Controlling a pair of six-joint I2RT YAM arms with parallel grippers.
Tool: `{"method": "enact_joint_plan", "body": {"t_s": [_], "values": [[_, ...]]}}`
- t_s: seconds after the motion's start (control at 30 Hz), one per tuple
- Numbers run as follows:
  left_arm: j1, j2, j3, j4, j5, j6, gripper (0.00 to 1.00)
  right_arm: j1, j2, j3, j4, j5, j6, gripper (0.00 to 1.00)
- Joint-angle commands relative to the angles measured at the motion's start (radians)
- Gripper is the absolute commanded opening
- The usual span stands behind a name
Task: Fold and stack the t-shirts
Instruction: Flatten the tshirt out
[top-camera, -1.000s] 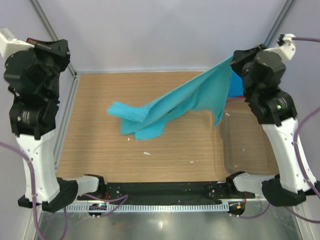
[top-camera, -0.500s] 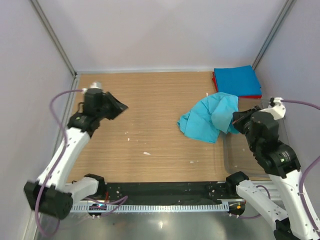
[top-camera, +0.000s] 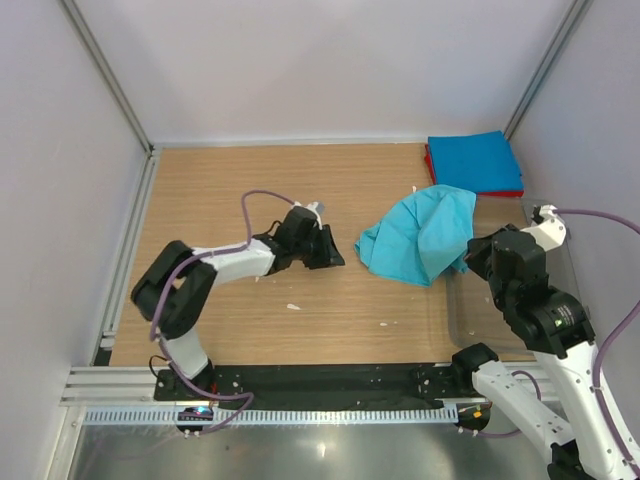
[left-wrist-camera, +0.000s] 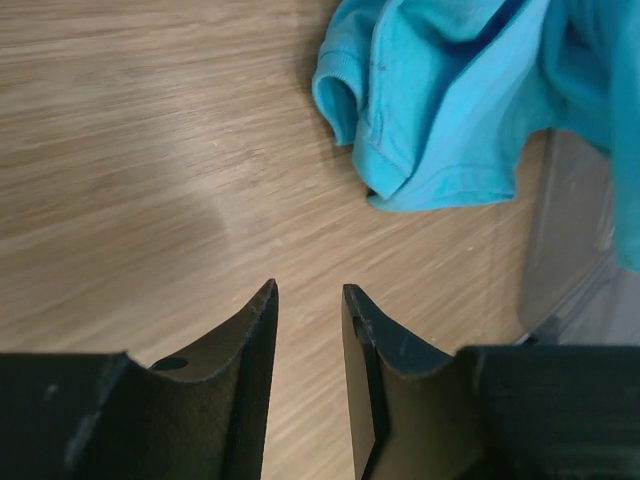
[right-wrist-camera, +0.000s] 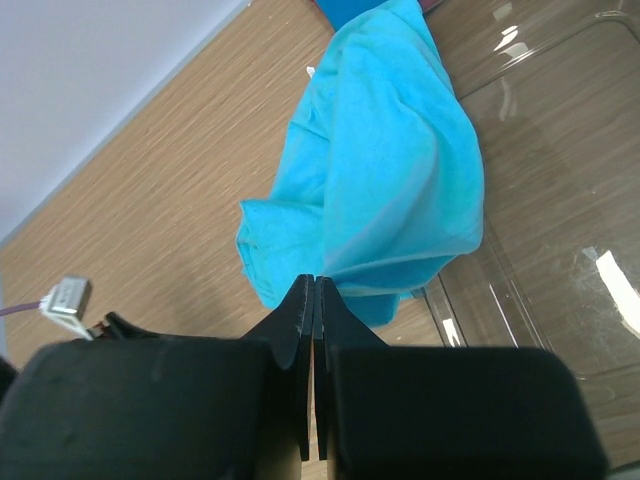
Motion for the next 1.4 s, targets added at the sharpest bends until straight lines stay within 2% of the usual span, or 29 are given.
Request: {"method": "enact_joint_plan", "body": {"t_s": [0.0,0.13,0.23,0.37,0.73,1.03,1.17,1.27,1.3,1.37], "values": [[-0.032,0.063,0.084,0.190,0.061,0.107,0.34,-0.001,0.012,0.042,0.033,0.026,-0.017,0.01],[-0.045,0.196,0.124,0.249,0.130,0.131,0.36,-0.001,0.019,0.042,0.048,0.020,-0.017,0.01],[-0.054,0.229,0.113,0.325,0.168,0.136,0.39,-0.001,0.025,0.037,0.057,0.017,-0.015,0.01],[-0.062,0.300,0.130,0.352,0.197,0.145,0.39,-0.003,0.035,0.025,0.070,0.012,-0.012,0.01],[-0.085,0.377,0.144,0.408,0.236,0.142,0.38,-0.001,0.050,0.008,0.087,0.014,-0.007,0.01],[-0.095,0.356,0.119,0.405,0.225,0.142,0.32,-0.001,0.053,0.002,0.090,0.008,0.000,0.01],[-0.099,0.345,0.113,0.408,0.214,0.135,0.26,-0.001,0.053,-0.004,0.088,0.009,0.000,0.01],[-0.100,0.331,0.113,0.402,0.200,0.121,0.17,-0.001,0.052,-0.009,0.088,0.009,0.003,0.01],[-0.100,0.325,0.113,0.401,0.197,0.115,0.09,-0.001,0.053,-0.010,0.088,0.008,0.005,0.01],[-0.099,0.318,0.122,0.372,0.185,0.101,0.00,-0.001,0.053,-0.013,0.088,0.009,0.006,0.01]]}}
